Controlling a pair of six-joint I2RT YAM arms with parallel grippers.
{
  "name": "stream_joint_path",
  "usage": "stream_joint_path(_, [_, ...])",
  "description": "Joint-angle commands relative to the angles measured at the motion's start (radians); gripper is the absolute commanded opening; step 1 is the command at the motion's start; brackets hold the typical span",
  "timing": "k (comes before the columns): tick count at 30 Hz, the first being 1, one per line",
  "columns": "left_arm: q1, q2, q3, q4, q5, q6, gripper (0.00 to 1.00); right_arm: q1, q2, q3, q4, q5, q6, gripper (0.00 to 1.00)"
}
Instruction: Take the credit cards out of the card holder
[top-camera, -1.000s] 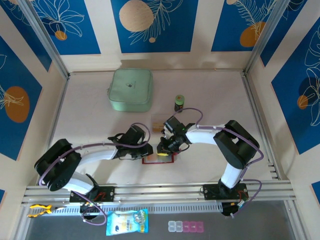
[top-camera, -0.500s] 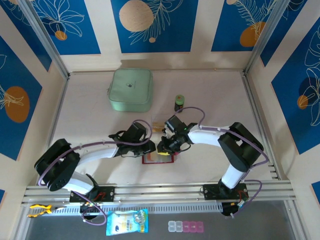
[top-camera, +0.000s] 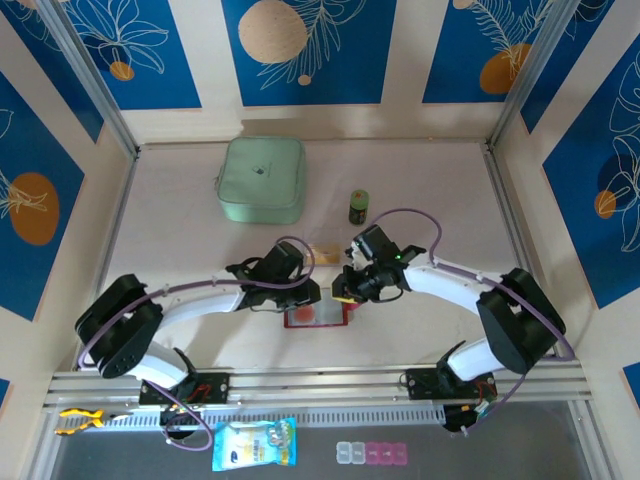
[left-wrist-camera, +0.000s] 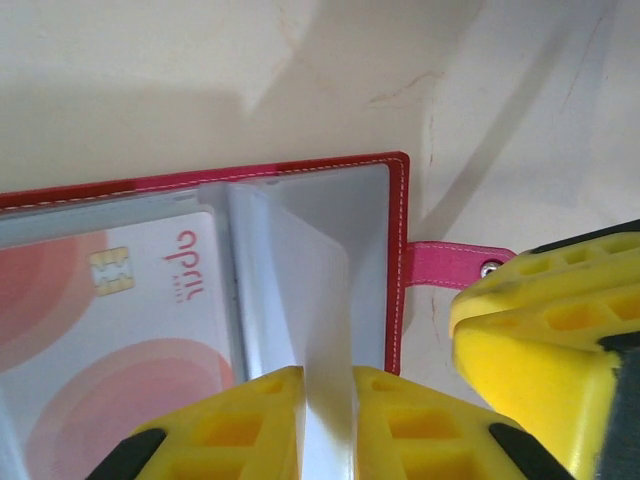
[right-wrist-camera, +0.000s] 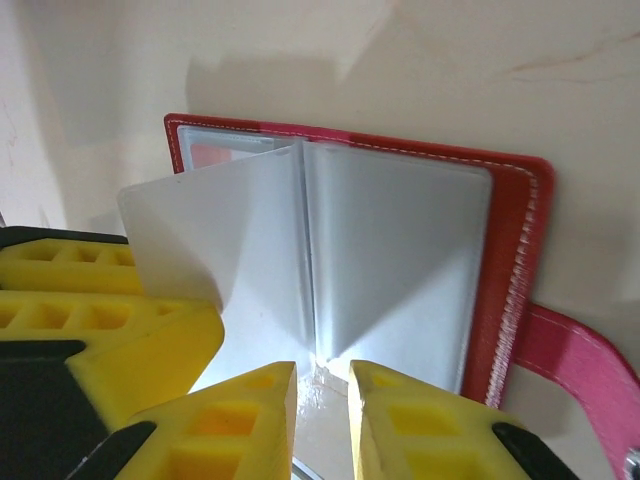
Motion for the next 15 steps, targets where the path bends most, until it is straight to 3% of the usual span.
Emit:
stream_joint_path(1, [-0.023, 0.037, 0.043, -0.031, -0.017, 0.011, 0.18, -0.024, -0.054, -0.028, -0.045, -0.002, -0.026, 0.23])
stream_joint_path(15, [-0.071, 0.181, 0.154, -0.013, 0.001, 0.005, 0.18, -0.110, -0.186, -0.103, -0.084, -0.022, -0.051, 0.23])
